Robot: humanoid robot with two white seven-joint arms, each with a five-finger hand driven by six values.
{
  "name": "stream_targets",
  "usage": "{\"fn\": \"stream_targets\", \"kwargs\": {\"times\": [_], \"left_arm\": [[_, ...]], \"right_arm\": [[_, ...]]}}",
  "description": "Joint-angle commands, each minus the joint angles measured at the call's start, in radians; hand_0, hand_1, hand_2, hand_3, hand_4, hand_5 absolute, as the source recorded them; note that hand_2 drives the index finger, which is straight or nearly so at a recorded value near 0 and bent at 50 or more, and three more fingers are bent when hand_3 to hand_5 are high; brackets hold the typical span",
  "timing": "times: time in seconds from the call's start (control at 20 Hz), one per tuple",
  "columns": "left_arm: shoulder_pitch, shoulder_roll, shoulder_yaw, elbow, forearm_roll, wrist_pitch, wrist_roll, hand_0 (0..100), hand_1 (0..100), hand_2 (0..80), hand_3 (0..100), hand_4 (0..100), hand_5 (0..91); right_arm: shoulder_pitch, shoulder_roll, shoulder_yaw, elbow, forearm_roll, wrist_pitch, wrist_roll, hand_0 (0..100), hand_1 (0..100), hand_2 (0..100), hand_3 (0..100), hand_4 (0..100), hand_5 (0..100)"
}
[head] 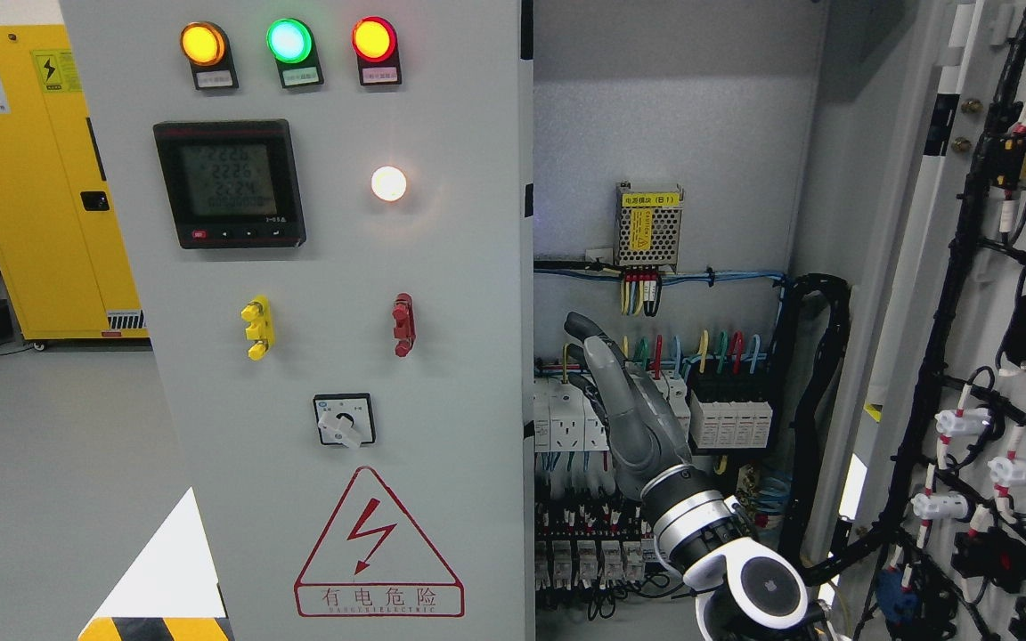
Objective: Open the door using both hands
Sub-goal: 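Reach the right hand into the gap behind the door with indicator lights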
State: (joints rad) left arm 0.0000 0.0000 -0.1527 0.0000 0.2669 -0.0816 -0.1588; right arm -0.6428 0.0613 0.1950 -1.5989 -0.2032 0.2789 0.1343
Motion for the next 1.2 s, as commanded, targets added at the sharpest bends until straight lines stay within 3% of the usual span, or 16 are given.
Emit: {"fn": "stream_targets", "kwargs": {"times": [0.0,0.2,0.3,0.45,0.95,1.0,1.15], "left_arm": [[-0.028,0.011,-0.001,0.003,0.000,0.000,0.001,0,0,0.0,0,0,0.0],[-0.029,0.009,-0.001,0.003,0.000,0.000,0.001,0,0,0.0,0,0,0.0],[-0.029,0.011,0.001,0.003,0.000,0.000,-0.001,0,0,0.0,0,0,0.0],[-0.029,0.011,0.001,0.003,0.000,0.000,-0.001,0,0,0.0,0,0,0.0],[-0.029,0.011,0.001,0.002,0.000,0.000,-0.001,0,0,0.0,0,0,0.0],[-0.029,0.009,-0.001,0.002,0.000,0.000,-0.001,0,0,0.0,0,0,0.0],[-0.029,0.009,-0.001,0.002,0.000,0.000,-0.001,0,0,0.0,0,0,0.0]], "right_arm": [[-0.031,-0.009,-0.017,0.063,-0.019,0.002,0.022,20,12,0,0,0,0],[-0.038,-0.008,-0.026,0.069,-0.019,0.026,0.082,20,12,0,0,0,0],[-0.060,-0.008,-0.077,0.105,-0.022,0.048,0.091,20,12,0,0,0,0],[-0.067,-0.009,-0.085,0.108,-0.068,0.052,0.162,20,12,0,0,0,0],[-0.117,-0.015,-0.095,0.169,-0.202,0.066,0.211,20,12,0,0,0,0],[-0.118,-0.017,-0.095,0.174,-0.209,0.065,0.225,20,12,0,0,0,0],[-0.121,-0.018,-0.097,0.188,-0.219,0.065,0.316,20,12,0,0,0,0]]}}
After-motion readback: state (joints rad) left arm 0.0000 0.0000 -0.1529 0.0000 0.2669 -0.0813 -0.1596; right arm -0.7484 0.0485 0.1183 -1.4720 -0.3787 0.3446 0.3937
